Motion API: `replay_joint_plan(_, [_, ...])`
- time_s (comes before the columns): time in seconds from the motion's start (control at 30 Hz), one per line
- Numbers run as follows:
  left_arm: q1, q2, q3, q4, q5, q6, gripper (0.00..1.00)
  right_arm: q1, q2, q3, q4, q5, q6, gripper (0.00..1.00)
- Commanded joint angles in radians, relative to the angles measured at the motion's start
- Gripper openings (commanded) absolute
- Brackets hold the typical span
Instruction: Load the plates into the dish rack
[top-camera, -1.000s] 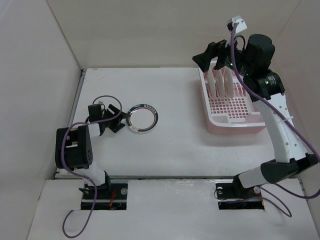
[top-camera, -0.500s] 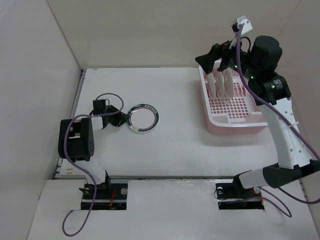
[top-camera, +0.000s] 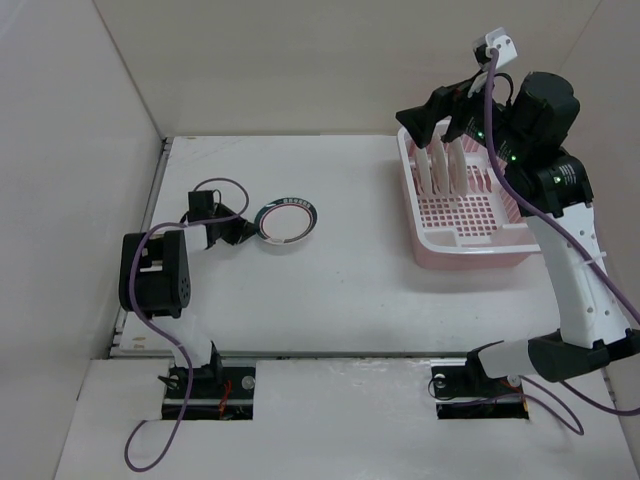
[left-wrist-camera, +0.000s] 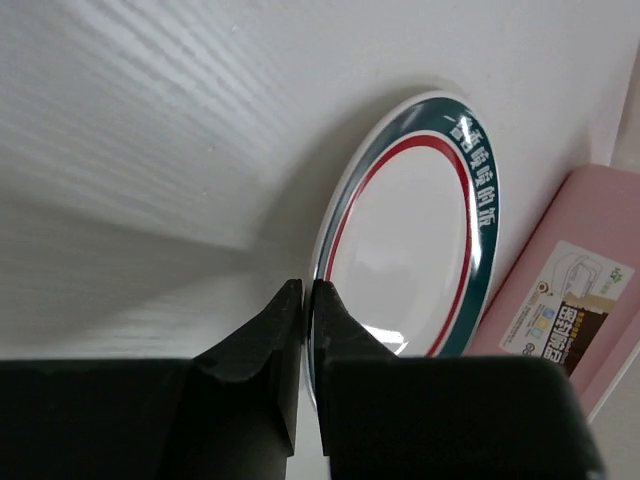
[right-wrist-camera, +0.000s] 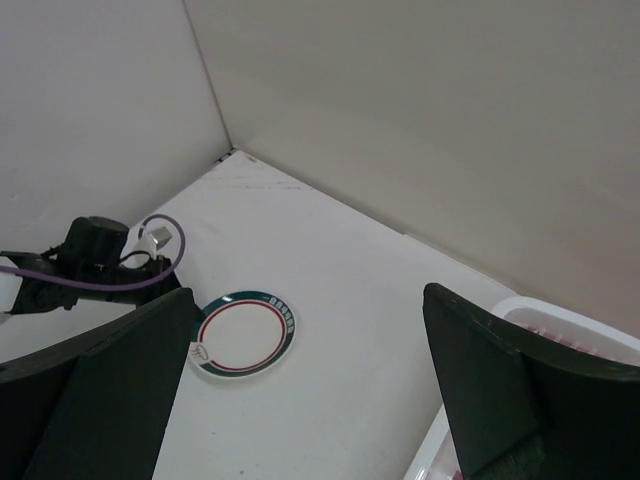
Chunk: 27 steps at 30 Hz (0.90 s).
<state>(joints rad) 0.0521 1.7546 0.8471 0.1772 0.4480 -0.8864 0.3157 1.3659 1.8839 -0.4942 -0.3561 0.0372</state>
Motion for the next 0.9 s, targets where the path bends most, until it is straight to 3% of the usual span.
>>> replay_joint_plan(0.0, [-0.005, 0.034, 0.035, -0.058, -0.028, 0.029, 0.00, 0.000, -0.007, 0.032, 0.016, 0.002, -0.013, 1.00])
replay_joint_plan(0.23, [-0.014, -0.015, 0.066, -0.050, -0.006, 0.064, 0.00, 0.000, 0.036, 0.012, 0.006, 0.002, -0.043, 1.00])
replay_joint_plan(0.33, [-0.026, -0.061, 0.174, -0.162, -0.080, 0.124, 0.00, 0.094, 0.088, -0.006, -0.053, 0.100, -0.182, 1.00])
replay_joint_plan(0.4, [-0.049, -0.075, 0.249, -0.278, -0.113, 0.148, 0.00, 0.230, 0.119, -0.031, -0.079, 0.259, -0.275, 1.00])
replay_joint_plan(0.53, [-0.076, -0.049, 0.533, -0.517, -0.193, 0.201, 0.00, 0.414, 0.206, -0.080, -0.060, 0.505, -0.425, 1.00])
replay_joint_plan(0.7, [-0.087, 0.008, 0.736, -0.734, -0.203, 0.214, 0.00, 0.457, 0.292, -0.100, 0.014, 0.392, -0.519, 1.00])
replay_joint_plan(0.87, [-0.087, -0.012, 0.767, -0.786, -0.128, 0.202, 0.00, 0.479, 0.314, -0.164, 0.127, 0.310, -0.580, 0.96])
